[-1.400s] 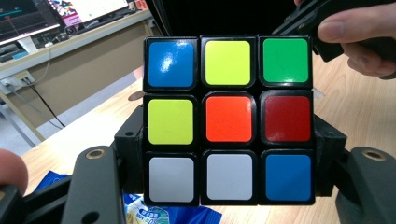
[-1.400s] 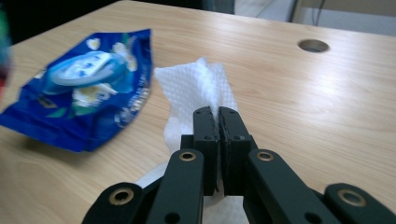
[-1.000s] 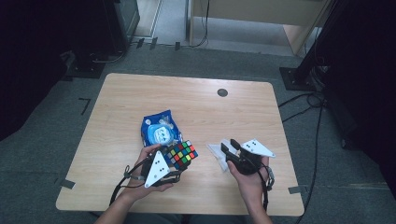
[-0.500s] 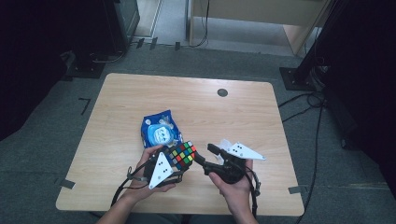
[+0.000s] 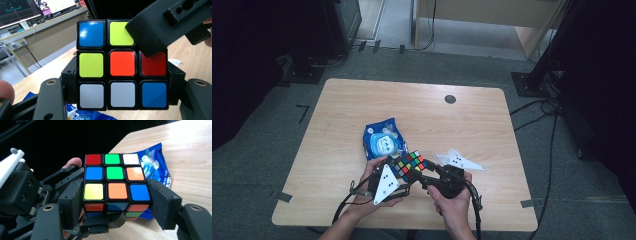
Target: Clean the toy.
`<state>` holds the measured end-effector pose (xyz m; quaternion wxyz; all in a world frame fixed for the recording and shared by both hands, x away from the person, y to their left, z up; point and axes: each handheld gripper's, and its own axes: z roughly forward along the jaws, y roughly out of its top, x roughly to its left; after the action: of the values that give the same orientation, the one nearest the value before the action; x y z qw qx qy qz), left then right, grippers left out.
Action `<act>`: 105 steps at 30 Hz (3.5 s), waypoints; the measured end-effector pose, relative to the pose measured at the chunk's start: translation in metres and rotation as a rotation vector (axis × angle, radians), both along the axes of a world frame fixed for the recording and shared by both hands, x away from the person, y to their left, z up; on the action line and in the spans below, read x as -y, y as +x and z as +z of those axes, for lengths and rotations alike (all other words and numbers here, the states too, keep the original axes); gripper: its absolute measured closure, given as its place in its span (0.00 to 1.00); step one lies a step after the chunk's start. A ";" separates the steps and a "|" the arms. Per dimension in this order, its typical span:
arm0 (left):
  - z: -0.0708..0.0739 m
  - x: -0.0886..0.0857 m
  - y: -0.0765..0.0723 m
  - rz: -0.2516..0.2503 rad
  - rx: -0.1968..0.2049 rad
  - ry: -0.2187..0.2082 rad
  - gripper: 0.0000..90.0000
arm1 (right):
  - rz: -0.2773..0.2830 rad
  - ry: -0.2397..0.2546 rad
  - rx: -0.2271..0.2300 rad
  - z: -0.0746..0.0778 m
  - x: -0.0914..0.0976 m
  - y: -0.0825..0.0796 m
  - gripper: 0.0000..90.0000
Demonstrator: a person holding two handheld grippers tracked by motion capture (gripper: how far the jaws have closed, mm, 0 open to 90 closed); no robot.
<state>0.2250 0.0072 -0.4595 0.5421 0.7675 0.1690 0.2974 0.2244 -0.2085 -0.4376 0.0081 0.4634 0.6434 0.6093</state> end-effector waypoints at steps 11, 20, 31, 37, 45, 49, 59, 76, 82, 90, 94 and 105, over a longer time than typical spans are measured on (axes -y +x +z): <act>-0.003 -0.002 0.003 -0.055 -0.031 0.014 0.32 | -0.002 -0.019 -0.016 0.006 0.012 0.005 0.39; -0.008 -0.006 0.008 -0.034 -0.017 0.069 0.27 | 0.032 -0.056 -0.062 0.030 0.048 0.015 0.39; -0.006 -0.001 0.002 -0.033 0.040 0.115 0.27 | 0.137 -0.095 -0.107 0.022 0.033 0.017 0.39; -0.006 0.002 -0.002 -0.028 0.069 0.151 0.26 | 0.147 -0.113 -0.107 0.022 0.032 0.018 0.39; -0.006 0.008 -0.006 -0.039 0.087 0.175 0.24 | 0.154 -0.122 -0.116 0.022 0.032 0.018 0.39; -0.006 0.012 -0.009 -0.053 0.094 0.183 0.22 | 0.161 -0.131 -0.124 0.021 0.030 0.018 0.39; -0.006 0.016 -0.013 -0.073 0.105 0.196 0.20 | 0.173 -0.144 -0.141 0.020 0.025 0.019 0.39; -0.008 0.022 -0.024 -0.146 0.153 0.215 0.37 | 0.216 -0.152 -0.163 0.013 0.019 0.021 0.38; -0.005 0.012 -0.015 -0.122 0.104 0.163 0.38 | 0.224 -0.105 -0.081 0.022 0.032 0.021 0.38; -0.004 0.000 -0.003 -0.078 0.047 0.107 0.38 | -0.027 -0.380 0.062 -0.001 0.065 0.034 0.48; -0.004 -0.002 -0.002 -0.076 0.039 0.100 0.38 | -0.100 -0.490 0.013 -0.033 0.077 0.045 0.52; 0.000 -0.007 0.002 -0.075 -0.003 0.044 0.38 | -0.097 -0.660 -0.045 -0.070 0.079 0.056 0.61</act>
<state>0.2266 0.0145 -0.4593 0.5355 0.7856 0.1342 0.2792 0.2803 -0.2879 -0.5073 0.1729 0.4792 0.7832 0.3564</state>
